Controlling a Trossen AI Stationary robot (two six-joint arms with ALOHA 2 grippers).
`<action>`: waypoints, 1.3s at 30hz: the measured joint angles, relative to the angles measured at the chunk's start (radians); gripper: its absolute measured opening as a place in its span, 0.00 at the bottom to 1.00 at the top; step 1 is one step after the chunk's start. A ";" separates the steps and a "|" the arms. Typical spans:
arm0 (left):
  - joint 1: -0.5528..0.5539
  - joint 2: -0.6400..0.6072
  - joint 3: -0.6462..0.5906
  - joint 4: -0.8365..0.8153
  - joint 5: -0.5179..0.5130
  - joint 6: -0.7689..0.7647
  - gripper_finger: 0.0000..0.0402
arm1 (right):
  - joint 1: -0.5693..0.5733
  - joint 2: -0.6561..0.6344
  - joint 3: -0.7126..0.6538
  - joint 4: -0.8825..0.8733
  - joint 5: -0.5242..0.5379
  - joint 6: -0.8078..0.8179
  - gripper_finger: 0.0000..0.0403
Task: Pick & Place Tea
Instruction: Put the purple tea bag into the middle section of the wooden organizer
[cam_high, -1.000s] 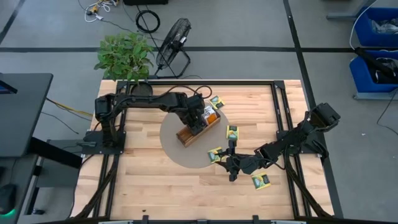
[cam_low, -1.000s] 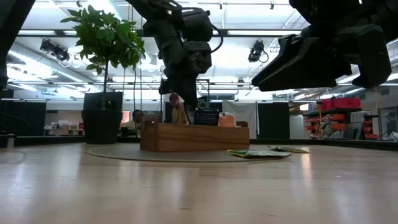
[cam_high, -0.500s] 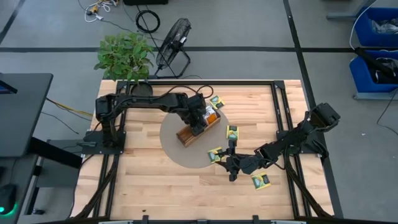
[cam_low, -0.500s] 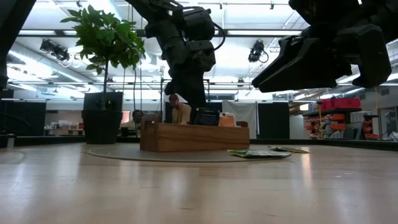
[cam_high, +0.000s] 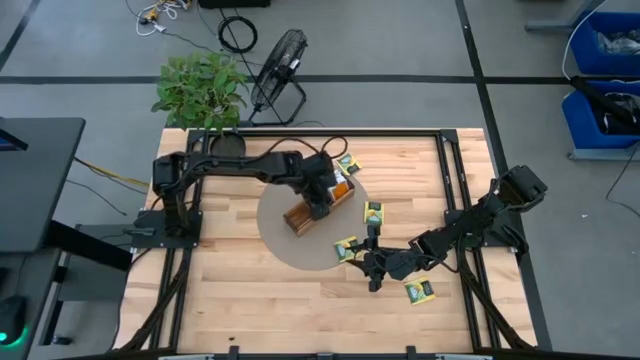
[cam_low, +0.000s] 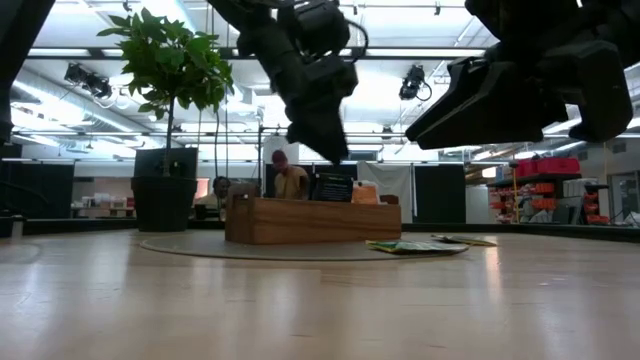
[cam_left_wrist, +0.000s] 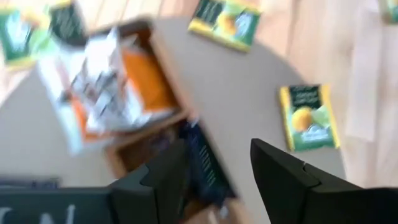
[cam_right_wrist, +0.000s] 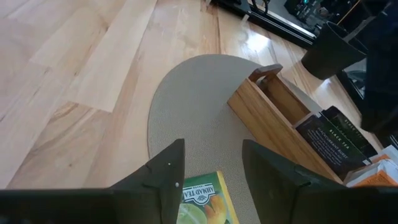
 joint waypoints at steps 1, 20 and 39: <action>-0.008 0.000 0.000 0.024 0.003 0.014 0.46 | 0.000 0.000 0.000 -0.002 0.000 0.000 0.42; -0.159 -0.146 -0.323 0.814 -0.057 0.148 0.45 | 0.021 0.000 0.000 -0.013 0.000 -0.005 0.42; -0.056 -0.513 -0.908 1.060 -0.311 0.116 0.45 | -0.153 0.000 -0.222 0.479 -0.102 -0.111 0.42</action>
